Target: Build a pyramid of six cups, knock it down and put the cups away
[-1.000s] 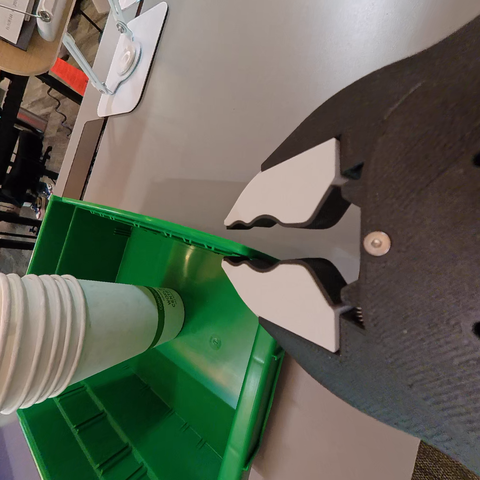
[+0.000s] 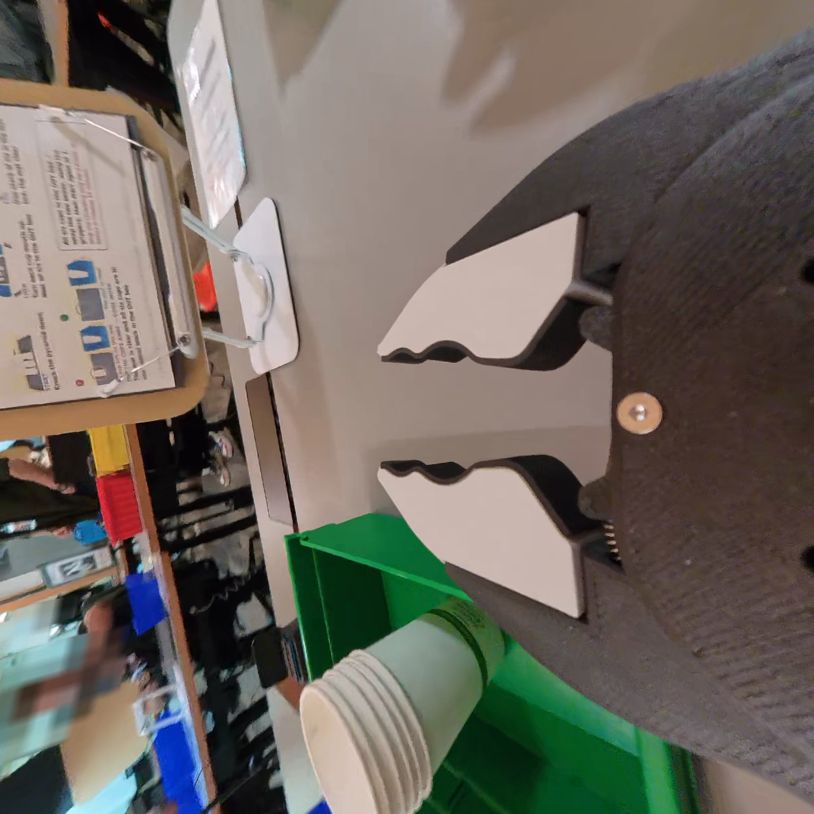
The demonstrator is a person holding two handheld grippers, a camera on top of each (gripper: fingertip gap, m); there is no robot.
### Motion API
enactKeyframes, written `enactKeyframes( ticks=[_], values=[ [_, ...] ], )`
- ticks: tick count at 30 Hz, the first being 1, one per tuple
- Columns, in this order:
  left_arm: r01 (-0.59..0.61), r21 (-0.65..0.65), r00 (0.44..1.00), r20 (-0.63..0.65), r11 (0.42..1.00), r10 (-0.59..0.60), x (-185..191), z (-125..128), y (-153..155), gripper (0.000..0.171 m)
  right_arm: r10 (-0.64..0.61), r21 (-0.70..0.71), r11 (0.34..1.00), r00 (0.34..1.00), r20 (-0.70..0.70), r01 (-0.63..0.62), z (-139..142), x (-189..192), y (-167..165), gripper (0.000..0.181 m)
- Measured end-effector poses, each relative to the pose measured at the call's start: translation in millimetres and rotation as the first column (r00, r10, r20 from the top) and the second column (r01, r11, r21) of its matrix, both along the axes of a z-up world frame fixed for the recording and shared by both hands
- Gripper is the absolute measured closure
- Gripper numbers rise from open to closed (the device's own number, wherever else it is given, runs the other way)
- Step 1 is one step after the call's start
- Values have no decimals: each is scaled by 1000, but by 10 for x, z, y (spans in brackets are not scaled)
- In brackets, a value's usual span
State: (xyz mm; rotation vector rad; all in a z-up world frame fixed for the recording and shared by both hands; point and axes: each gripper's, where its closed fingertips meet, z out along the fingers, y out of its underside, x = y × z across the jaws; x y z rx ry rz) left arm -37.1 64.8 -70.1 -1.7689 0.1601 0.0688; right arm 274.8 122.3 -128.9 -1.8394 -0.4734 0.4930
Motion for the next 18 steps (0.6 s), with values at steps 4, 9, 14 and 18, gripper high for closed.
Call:
enactKeyframes(
  ticks=[4, 9, 14, 18],
  values=[
    [-3, -2, 998, 57, 1000, 3, -336, 299, 56, 130, 37, 33, 999, 991, 127, -41, -5, -160, -74, 145],
    [-76, 4, 994, 85, 997, 75, -866, 687, -215, 136, 157, 25, 987, 987, 40, -158, 74, -372, -261, 145],
    [25, -107, 999, 48, 994, -20, -1095, 747, -366, 152, 251, 13, 968, 968, -21, -250, 124, -426, -428, 145],
    [59, -292, 996, -45, 955, -75, -1346, 576, -213, 147, 260, 16, 966, 966, -17, -259, 133, -419, -455, 145]
  ],
)
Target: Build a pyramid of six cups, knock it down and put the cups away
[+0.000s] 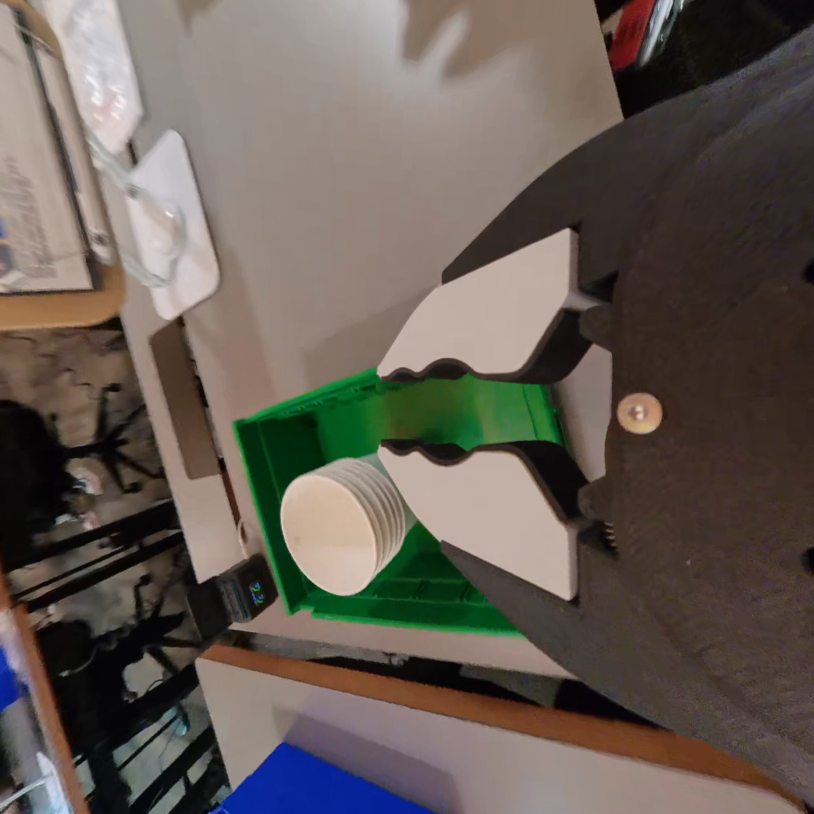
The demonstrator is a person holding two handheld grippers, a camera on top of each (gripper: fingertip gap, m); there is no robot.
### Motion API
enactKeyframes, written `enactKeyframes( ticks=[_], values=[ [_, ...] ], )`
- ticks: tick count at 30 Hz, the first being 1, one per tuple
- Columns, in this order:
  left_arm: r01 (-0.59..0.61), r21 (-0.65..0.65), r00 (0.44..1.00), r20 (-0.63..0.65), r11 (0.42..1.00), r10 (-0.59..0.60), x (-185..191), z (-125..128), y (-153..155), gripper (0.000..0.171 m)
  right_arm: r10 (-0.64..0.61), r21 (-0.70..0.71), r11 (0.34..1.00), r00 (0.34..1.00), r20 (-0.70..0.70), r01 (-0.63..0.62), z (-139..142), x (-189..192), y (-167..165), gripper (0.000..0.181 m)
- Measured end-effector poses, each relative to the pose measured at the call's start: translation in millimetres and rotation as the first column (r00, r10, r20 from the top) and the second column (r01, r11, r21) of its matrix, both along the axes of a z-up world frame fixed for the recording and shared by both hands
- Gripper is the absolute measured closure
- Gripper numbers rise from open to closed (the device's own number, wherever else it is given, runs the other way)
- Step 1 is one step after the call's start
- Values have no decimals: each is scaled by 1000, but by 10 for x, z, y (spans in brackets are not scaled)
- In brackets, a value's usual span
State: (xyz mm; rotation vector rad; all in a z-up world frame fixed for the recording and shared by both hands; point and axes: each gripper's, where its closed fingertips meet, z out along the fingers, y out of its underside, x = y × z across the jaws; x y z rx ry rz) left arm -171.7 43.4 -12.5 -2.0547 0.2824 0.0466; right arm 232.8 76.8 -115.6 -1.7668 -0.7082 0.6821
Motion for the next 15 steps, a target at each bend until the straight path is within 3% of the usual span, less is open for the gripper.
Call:
enactKeyframes(
  ticks=[4, 11, 15],
  values=[
    [-2, -58, 992, -124, 998, -6, -357, -38, 324, 147, 2, -19, 1000, 1000, -9, -2, -11, -49, 2, 145],
    [159, -269, 909, -336, 950, -247, -468, -348, 614, 146, -31, 1, 1000, 997, 68, 31, -119, -11, 42, 145],
    [201, -332, 880, -352, 922, -319, -454, -463, 639, 149, -66, -17, 998, 997, 50, 67, -132, 86, 69, 145]
  ],
)
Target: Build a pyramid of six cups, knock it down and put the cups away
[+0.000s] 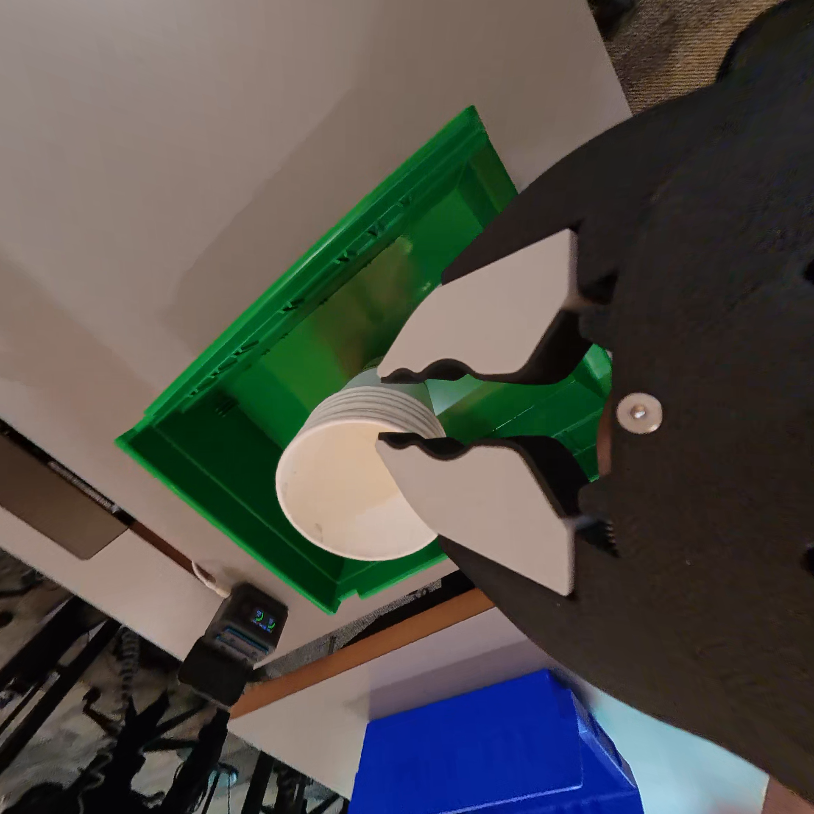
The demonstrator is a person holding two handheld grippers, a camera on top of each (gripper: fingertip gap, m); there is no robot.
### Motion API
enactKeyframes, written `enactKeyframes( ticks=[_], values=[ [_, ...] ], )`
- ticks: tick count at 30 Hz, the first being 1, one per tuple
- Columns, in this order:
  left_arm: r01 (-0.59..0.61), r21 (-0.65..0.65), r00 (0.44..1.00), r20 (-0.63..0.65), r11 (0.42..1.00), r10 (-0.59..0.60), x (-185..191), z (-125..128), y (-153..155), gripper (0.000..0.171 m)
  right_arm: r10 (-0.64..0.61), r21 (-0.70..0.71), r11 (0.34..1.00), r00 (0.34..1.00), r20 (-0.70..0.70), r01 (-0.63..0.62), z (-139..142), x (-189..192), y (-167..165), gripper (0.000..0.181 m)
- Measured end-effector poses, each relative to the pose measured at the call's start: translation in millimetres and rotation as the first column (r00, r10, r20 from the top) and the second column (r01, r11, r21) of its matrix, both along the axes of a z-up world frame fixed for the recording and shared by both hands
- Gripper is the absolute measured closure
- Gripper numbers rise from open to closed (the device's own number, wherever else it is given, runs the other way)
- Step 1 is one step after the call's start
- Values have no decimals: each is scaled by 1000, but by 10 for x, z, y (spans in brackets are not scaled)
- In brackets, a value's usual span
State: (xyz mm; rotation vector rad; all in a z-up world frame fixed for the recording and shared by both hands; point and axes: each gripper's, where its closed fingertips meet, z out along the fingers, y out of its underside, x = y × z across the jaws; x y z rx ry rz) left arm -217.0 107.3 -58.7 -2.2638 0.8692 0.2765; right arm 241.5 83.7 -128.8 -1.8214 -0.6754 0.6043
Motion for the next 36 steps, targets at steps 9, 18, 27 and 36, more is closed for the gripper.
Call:
enactKeyframes(
  ticks=[9, 18, 27, 36],
  values=[
    [0, -85, 1000, 2, 996, 0, -89, -159, 33, 149, -65, -28, 998, 998, -7, 65, -52, 205, 24, 145],
    [7, -149, 998, 63, 989, 2, -119, -132, 15, 151, -63, -37, 997, 998, -1, 63, -74, 213, 17, 145],
    [2, -184, 997, 75, 983, 12, -121, -88, 49, 164, -61, -50, 997, 998, 14, 61, -106, 210, 16, 145],
    [-2, -138, 997, 80, 990, 13, -116, 45, 110, 166, -65, -55, 996, 998, 12, 66, -111, 219, 25, 145]
  ],
)
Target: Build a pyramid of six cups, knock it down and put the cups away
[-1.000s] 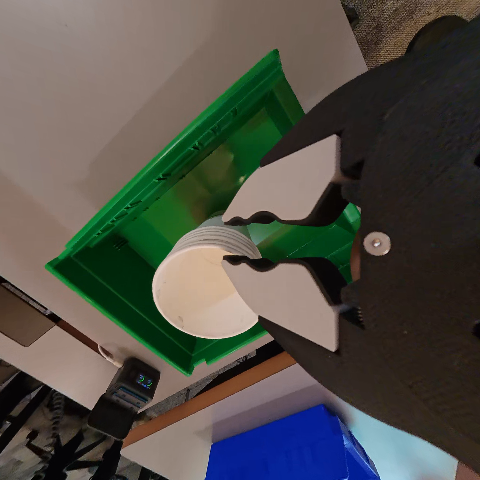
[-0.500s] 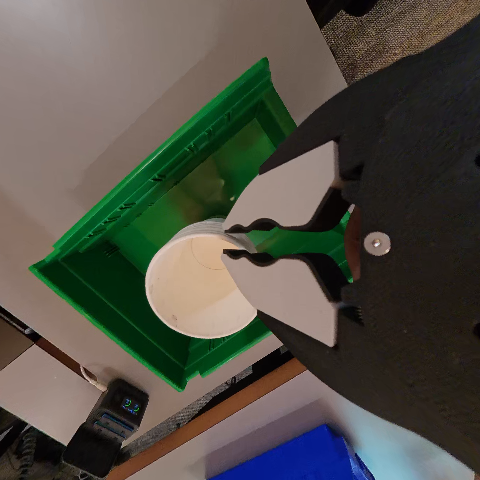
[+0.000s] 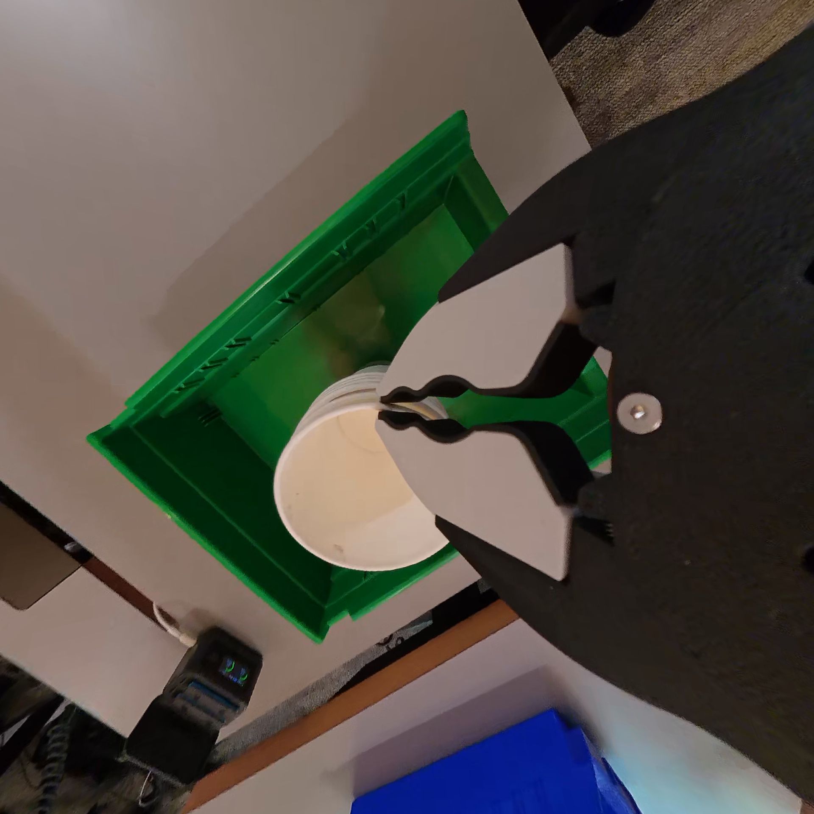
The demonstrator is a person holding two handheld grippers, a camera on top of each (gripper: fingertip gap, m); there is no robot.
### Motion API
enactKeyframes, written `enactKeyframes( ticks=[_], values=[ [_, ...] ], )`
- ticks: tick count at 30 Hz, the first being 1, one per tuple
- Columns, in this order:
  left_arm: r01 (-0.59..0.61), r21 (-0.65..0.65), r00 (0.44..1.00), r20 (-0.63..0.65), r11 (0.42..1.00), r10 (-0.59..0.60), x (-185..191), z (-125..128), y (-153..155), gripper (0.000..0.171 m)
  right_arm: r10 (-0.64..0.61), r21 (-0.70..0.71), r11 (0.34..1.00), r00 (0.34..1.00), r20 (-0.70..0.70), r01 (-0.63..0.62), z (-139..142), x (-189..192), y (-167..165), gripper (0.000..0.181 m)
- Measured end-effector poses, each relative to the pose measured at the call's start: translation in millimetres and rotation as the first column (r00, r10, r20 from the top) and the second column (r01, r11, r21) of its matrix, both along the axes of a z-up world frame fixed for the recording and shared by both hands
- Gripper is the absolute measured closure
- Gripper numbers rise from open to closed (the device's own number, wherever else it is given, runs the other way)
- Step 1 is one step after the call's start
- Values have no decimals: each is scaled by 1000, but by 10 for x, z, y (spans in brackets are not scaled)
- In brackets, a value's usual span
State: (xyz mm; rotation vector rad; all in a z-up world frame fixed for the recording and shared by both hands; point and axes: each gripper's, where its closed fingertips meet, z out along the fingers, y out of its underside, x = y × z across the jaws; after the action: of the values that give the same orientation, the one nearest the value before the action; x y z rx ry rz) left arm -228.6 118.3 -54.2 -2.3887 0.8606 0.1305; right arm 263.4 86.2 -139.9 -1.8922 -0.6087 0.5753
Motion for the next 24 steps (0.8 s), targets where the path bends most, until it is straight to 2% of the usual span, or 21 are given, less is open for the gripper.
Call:
enactKeyframes(
  ticks=[8, 13, 16, 22, 24],
  values=[
    [-13, 102, 1000, 17, 995, 12, 26, 314, 43, 166, 1, -4, 1000, 1000, -1, -1, -5, -5, 0, 145],
    [-37, 222, 999, -26, 974, 44, -14, 516, 118, 166, 0, -3, 1000, 1000, 4, 0, -4, -1, -1, 145],
    [-71, 277, 997, -8, 958, 77, -33, 674, 146, 166, -5, -6, 1000, 1000, 10, 5, -13, 6, 2, 145],
    [-127, 354, 989, -23, 927, 145, -137, 845, 159, 166, -7, -10, 1000, 1000, 13, 7, -18, 9, 0, 146],
    [-132, 338, 989, -10, 932, 144, -132, 826, 137, 166, -8, -10, 1000, 1000, 16, 8, -20, 10, 0, 146]
  ],
)
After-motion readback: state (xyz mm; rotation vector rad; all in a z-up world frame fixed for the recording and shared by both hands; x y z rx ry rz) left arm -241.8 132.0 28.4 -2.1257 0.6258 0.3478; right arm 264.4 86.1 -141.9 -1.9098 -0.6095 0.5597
